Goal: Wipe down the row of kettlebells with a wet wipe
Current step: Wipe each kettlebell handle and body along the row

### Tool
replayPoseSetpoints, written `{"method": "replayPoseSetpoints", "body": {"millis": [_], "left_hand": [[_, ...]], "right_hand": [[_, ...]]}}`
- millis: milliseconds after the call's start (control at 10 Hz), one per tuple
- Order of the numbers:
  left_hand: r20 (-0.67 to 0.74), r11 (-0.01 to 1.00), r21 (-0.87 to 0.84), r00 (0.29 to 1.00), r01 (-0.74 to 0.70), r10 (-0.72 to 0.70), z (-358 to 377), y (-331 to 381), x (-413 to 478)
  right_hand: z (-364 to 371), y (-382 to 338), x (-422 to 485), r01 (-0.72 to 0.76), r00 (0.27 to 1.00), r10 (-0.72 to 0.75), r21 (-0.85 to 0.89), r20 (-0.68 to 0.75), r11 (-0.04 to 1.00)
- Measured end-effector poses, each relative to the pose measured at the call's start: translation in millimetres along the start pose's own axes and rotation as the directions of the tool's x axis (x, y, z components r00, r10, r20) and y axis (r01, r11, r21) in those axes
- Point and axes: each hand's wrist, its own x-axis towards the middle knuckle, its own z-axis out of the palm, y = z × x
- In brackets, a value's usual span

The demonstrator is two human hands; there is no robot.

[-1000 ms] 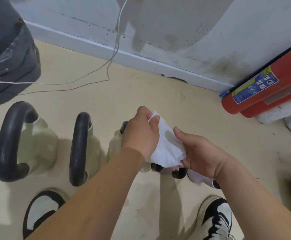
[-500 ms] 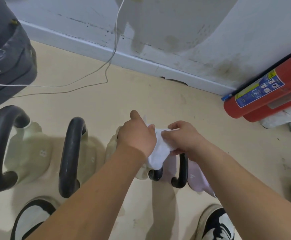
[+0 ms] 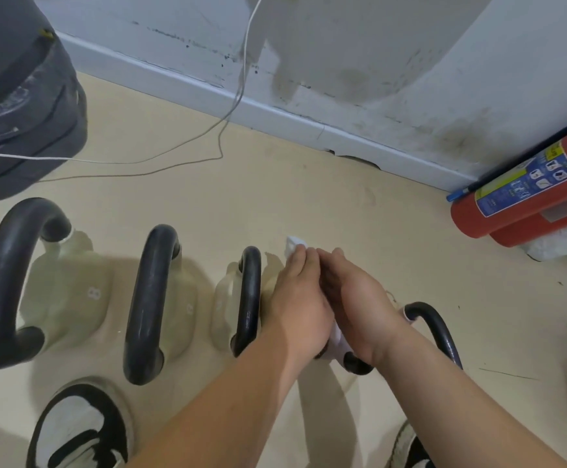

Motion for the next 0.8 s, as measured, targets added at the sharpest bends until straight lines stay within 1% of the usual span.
{"method": "replayPoseSetpoints", "body": {"millis": [100,200,300,400,500,600,700,800], "left_hand": [[0.042,0.985,-0.056,0.986,0.161,-0.159,-3.8,6.4,23.5],[0.138,0.944,-0.14,0.95,0.299,-0.28,-9.2,3.8,43.2],[0.169,0.886,-0.252,0.919,0.389,-0.356,-11.0,6.5,55.0],[0.214,0.837,-0.26,0.874,0.482,-0.436,-9.6,20.3,58.2],[0.236,0.651,-0.481,0.802,0.587,-0.549,-11.1,24.1,60.2],[0.234,0.65,-0.504,0.815,0.568,-0.53,-5.8,16.6,60.0],[0.26,0.579,-0.57,0.797,0.583,-0.546,-6.0,19.4,51.4],[0.25,0.568,-0.582,0.792,0.583,-0.557,-10.3,30.3,46.8]], "right_hand": [[1.7,-5.0,21.1,-0.052,0.999,0.052,-0.001,-0.011,0.999],[3.5,-12.4,45.1,-0.088,0.996,0.083,-0.126,-0.043,0.988],[0.4,-21.2,64.0,-0.121,0.992,0.114,-0.198,-0.049,0.973],[-6.6,-26.9,72.1,-0.19,0.982,0.188,-0.191,-0.032,0.963],[-6.4,-26.6,70.0,-0.221,0.975,0.216,-0.159,-0.048,0.962],[2.5,-26.2,58.9,-0.212,0.977,0.203,-0.152,-0.072,0.965],[5.7,-24.3,52.8,-0.161,0.986,0.15,-0.186,-0.073,0.969],[7.7,-27.5,47.5,-0.109,0.993,0.093,-0.25,-0.077,0.962]]}}
